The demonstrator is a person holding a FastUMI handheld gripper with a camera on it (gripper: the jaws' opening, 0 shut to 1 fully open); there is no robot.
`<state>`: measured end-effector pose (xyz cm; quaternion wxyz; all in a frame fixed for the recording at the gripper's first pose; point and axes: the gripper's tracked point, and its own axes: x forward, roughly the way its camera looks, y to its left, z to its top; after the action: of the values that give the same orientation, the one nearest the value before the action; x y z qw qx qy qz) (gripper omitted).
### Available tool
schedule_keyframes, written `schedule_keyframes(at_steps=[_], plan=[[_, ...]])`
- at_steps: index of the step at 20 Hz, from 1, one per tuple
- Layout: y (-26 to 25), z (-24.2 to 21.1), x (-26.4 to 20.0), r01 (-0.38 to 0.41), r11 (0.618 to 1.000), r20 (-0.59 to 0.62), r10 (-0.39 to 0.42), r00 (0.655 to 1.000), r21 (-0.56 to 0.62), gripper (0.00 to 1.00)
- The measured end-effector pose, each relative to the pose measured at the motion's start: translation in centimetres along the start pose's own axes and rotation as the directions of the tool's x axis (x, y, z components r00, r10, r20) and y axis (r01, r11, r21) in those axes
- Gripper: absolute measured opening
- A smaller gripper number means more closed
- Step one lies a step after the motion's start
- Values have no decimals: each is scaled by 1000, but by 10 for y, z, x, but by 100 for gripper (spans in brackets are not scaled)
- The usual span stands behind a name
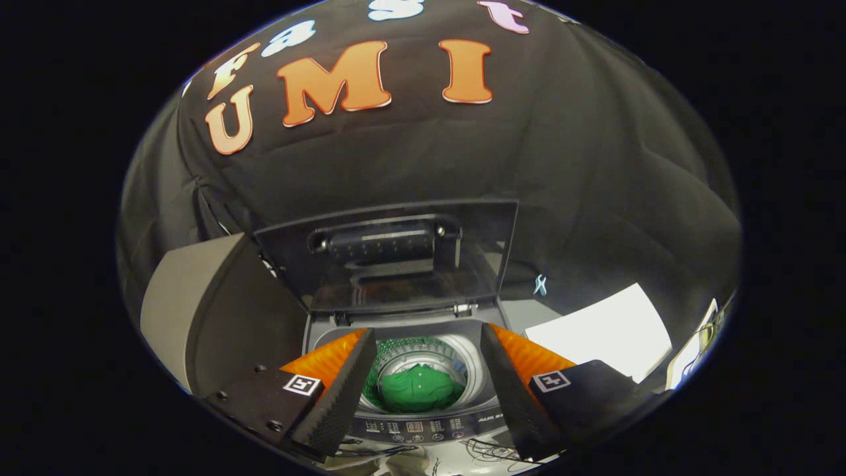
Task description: Put the clothes into the washing machine and then close the washing machine lid.
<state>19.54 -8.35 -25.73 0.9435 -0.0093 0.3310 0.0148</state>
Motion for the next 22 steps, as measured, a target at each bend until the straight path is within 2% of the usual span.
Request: schedule_keyframes(at_steps=[5, 11, 15, 22], plan=[[7, 59, -5, -7, 1000, 83, 9, 996, -22, 100], [32, 114, 33, -25, 996, 144, 37, 989, -84, 100], [47, 129, 72, -41, 994, 150, 56, 987, -104, 100], [52, 126, 121, -52, 994, 91, 61, 994, -99, 100]])
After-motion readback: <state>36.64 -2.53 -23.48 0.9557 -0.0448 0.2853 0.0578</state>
